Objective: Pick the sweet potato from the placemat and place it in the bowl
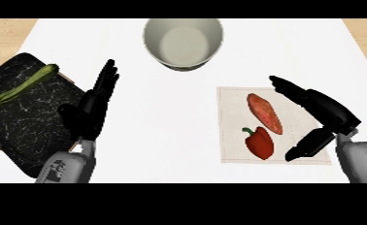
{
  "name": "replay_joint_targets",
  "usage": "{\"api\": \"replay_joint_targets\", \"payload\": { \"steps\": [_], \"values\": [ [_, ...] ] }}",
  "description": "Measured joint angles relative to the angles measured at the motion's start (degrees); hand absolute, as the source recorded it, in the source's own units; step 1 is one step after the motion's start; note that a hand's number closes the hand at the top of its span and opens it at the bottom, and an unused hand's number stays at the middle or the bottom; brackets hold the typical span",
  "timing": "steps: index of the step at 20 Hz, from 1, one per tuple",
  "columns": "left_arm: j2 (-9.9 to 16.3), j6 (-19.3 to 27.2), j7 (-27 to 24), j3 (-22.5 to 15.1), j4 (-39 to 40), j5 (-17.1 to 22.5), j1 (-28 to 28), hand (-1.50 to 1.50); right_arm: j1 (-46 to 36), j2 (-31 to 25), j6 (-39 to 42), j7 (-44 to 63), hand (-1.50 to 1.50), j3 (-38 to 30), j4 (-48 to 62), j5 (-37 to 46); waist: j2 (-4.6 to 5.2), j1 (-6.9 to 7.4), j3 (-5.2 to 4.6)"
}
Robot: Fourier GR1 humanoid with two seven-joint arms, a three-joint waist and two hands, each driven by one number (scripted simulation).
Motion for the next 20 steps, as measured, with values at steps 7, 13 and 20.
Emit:
{"api": "replay_joint_targets", "payload": {
  "steps": [7,13,20],
  "values": [
    [-0.87,-2.05,1.44,1.81,-2.02,-1.44,0.84,0.0,-1.34,3.14,-1.21,-4.04,-1.5,-0.4,5.59,4.68,0.0,0.08,0.0],
    [-2.11,-2.53,0.78,2.23,-2.02,-2.36,1.69,0.0,-2.27,3.13,-5.62,-8.9,-1.5,0.85,10.57,12.69,0.02,0.21,0.0],
    [-2.53,-3.6,2.39,3.02,-3.65,-3.14,1.72,0.0,-3.46,4.04,-8.92,-13.26,-1.5,3.07,15.95,20.01,-0.07,0.16,-0.12]
  ]
}}
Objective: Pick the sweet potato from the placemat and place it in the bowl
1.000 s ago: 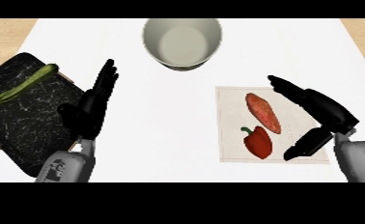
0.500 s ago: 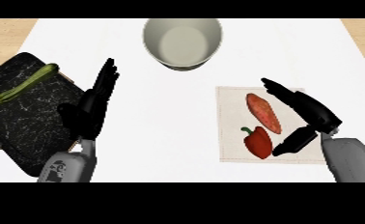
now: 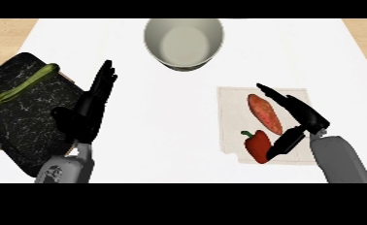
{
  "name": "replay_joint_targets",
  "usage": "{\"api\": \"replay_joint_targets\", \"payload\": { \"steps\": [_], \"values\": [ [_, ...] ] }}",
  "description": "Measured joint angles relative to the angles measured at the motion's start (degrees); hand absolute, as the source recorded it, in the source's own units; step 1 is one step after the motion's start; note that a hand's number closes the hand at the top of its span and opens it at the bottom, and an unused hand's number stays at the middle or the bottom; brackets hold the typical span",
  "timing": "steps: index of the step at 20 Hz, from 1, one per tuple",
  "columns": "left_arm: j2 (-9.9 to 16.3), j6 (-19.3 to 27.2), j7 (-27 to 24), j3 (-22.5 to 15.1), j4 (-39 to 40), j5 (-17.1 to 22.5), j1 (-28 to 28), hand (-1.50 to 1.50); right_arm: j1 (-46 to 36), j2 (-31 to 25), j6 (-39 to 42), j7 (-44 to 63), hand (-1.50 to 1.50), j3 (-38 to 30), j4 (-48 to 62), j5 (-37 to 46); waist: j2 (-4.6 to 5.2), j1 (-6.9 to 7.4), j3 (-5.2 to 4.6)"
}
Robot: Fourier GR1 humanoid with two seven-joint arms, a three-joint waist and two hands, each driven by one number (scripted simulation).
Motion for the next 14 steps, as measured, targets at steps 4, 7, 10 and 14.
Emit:
{"api": "replay_joint_targets", "payload": {
  "steps": [4,7,10,14],
  "values": [
    [-0.92,-0.27,-0.41,0.42,1.76,-0.86,-1.1,0.0,-1.57,-0.13,0.96,-3.43,1.5,0.48,2.68,1.75,-0.05,-0.04,-0.07],
    [-0.97,-0.57,-0.44,0.51,0.97,-0.78,-0.44,0.0,-1.08,-0.74,-0.59,-8.5,1.5,3.2,2.96,5.41,-0.19,-0.06,-0.24],
    [-1.55,-0.17,-0.25,0.31,0.48,-1.41,0.0,0.0,-1.75,-0.91,-1.01,-11.55,1.5,4.64,3.44,7.72,-0.19,-0.06,-0.23],
    [-1.13,-0.99,0.57,1.05,-0.98,-1.29,0.63,0.0,0.2,-0.57,-0.79,-13.95,1.5,4.48,2.33,8.06,-0.29,-0.16,-0.25]
  ]
}}
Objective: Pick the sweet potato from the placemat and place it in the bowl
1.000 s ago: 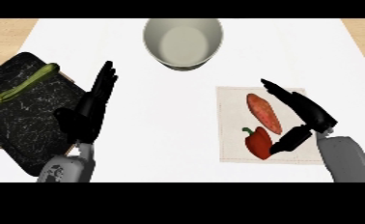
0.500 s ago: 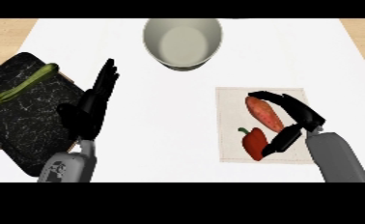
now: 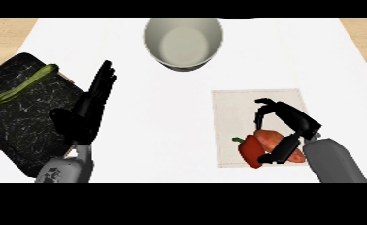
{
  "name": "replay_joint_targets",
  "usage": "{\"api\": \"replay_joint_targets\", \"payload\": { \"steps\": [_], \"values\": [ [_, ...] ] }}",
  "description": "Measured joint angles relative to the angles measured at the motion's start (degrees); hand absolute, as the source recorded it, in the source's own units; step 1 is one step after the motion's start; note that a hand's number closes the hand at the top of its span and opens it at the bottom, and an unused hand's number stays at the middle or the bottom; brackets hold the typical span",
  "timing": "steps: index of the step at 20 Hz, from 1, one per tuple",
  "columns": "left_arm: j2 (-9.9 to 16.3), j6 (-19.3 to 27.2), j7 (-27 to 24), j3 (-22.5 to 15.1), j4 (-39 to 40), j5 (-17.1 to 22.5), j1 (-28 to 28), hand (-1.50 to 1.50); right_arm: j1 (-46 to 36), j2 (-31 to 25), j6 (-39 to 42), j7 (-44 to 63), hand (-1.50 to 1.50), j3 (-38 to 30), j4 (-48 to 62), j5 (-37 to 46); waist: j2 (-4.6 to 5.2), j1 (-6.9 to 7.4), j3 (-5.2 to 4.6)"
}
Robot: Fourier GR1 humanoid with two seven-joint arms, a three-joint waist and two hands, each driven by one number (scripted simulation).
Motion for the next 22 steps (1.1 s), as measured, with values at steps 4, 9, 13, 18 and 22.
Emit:
{"api": "replay_joint_targets", "payload": {
  "steps": [4,9,13,18,22],
  "values": [
    [-0.4,-0.11,-0.37,-0.05,0.18,-0.44,0.78,0.0,0.73,1.86,2.65,0.04,1.5,1.51,-3.76,-0.6,0.05,0.03,0.1],
    [-0.49,-0.49,-0.82,-0.11,1.18,-0.47,-0.04,0.0,-2.88,9.28,8.66,-1.05,1.5,10.74,-9.55,-0.56,0.09,0.57,0.16],
    [-0.59,-0.2,-0.92,0.16,1.45,-0.7,-0.37,0.0,-3.1,14.49,11.44,-0.27,1.5,14.12,-16.27,-4.36,0.08,0.07,0.27],
    [-0.27,-0.19,-0.91,1.15,1.5,-0.45,-0.53,0.0,-2.97,16.95,12.25,2.42,1.5,13.07,-27.97,-10.01,0.06,-0.46,0.32],
    [-1.0,0.02,-1.31,0.99,2.68,-0.7,-1.06,0.0,-4.34,17.77,12.29,9.49,1.5,11.33,-38.87,-14.93,0.05,-0.65,0.32]
  ]
}}
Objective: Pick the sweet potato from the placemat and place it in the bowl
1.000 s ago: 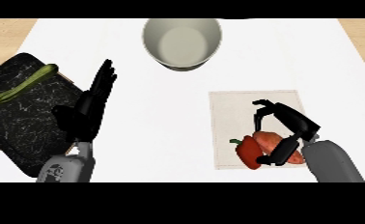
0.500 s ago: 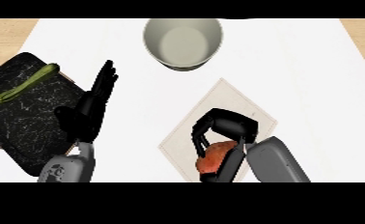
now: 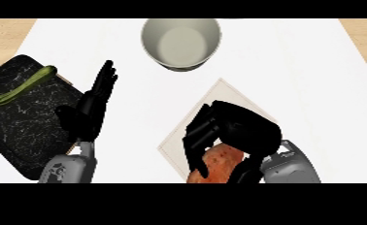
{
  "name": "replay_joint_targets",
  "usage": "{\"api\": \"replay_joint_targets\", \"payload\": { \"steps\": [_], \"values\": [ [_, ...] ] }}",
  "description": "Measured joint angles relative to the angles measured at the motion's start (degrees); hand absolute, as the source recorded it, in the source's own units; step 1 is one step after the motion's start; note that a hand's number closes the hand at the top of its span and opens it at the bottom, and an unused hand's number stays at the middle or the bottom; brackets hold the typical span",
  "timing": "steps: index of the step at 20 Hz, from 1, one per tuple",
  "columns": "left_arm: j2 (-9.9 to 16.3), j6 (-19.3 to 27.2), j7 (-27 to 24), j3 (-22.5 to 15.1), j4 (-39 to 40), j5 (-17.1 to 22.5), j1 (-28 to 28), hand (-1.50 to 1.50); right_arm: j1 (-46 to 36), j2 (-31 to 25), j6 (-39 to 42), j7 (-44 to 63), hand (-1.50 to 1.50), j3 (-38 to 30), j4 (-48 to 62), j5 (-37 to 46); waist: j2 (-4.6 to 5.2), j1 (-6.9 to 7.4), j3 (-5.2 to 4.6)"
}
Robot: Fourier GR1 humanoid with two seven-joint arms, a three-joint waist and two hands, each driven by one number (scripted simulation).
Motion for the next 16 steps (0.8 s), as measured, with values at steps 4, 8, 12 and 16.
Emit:
{"api": "replay_joint_targets", "payload": {
  "steps": [4,8,12,16],
  "values": [
    [0.08,-0.54,0.43,0.04,-0.32,0.23,-0.02,0.0,-4.7,0.31,-0.24,11.21,1.5,-3.45,-7.85,-4.98,0.0,0.19,0.0],
    [0.11,-0.84,0.35,0.2,-0.18,0.06,-0.16,0.0,-11.61,0.44,-2.85,22.17,1.5,-4.63,-10.48,-7.92,0.09,0.51,0.01],
    [0.04,-1.05,0.04,0.25,-0.07,-0.16,-0.17,0.0,-19.96,0.49,-7.91,32.01,1.5,-5.37,-10.36,-10.84,0.12,0.74,0.0],
    [0.22,-1.75,0.36,0.46,-0.46,0.21,0.05,0.0,-29.06,0.5,-12.06,34.39,1.5,-7.35,-2.92,-9.59,0.23,1.13,0.01]
  ]
}}
